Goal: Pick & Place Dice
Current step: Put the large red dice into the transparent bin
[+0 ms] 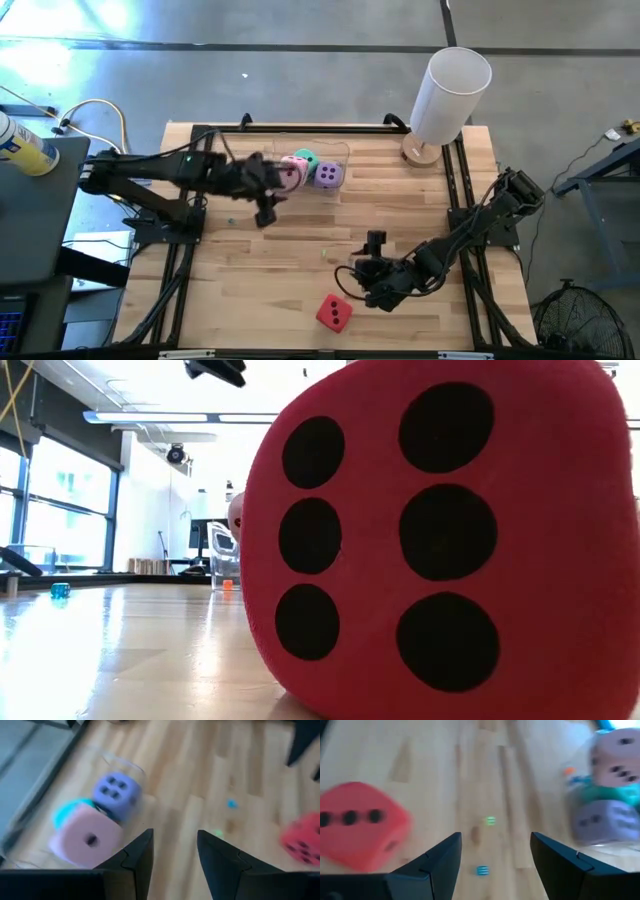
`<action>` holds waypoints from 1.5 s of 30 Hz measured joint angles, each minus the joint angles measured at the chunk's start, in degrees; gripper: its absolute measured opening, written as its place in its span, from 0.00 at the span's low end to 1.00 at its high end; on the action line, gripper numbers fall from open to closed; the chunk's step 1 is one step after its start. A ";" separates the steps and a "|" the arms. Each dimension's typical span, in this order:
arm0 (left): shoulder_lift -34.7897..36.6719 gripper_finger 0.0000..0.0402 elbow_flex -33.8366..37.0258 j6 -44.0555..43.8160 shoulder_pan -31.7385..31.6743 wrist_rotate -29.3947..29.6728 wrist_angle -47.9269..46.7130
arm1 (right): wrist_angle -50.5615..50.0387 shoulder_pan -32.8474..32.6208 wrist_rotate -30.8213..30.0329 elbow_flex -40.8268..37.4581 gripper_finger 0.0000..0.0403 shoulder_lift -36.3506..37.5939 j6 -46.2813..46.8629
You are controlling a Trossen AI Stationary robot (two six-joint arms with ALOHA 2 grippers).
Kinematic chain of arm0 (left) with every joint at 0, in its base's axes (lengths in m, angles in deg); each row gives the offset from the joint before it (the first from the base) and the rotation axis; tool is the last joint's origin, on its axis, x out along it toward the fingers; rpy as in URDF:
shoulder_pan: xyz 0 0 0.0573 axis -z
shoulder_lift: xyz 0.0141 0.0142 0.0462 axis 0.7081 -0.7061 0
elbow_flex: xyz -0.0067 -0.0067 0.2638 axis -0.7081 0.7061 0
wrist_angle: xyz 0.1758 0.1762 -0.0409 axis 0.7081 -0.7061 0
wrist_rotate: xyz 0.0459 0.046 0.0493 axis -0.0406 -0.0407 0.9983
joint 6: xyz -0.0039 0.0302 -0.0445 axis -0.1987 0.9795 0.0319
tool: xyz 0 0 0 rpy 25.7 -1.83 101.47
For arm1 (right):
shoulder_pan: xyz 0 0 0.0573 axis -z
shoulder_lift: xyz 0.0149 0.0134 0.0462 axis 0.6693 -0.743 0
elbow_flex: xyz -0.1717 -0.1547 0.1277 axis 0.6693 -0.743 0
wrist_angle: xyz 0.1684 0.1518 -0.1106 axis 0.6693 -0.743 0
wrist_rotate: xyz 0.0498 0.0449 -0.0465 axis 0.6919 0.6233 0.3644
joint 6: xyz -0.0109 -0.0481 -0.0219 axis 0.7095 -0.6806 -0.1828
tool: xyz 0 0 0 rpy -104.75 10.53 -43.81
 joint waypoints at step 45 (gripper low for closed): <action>-11.85 0.36 0.39 -22.31 34.99 15.15 2.13 | 8.65 -2.51 17.56 7.02 0.98 -11.61 -11.70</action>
